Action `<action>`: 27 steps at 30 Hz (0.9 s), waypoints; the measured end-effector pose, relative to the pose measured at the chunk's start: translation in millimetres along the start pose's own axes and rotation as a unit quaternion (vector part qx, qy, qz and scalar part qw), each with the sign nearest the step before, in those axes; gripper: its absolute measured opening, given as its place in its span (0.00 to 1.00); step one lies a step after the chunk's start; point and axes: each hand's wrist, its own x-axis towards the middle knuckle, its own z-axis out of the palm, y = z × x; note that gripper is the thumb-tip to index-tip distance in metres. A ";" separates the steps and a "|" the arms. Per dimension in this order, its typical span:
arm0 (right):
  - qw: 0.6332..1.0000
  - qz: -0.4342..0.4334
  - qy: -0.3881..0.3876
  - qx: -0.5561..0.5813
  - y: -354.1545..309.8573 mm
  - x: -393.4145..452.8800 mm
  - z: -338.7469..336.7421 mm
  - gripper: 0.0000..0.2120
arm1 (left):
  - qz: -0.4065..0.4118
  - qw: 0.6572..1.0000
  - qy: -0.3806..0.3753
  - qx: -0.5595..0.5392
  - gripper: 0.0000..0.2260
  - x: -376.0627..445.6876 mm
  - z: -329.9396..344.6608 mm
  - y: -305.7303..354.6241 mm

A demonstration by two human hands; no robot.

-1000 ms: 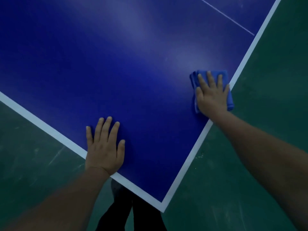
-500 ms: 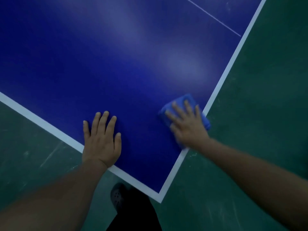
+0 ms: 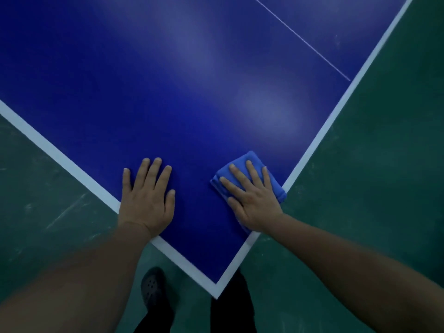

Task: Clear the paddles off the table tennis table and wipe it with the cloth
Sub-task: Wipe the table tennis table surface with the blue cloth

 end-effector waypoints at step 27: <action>1.000 -0.021 0.019 -0.003 102.1 226.2 -54.3 0.27 | -0.293 0.950 0.075 -0.081 0.28 44.0 4.9 96.8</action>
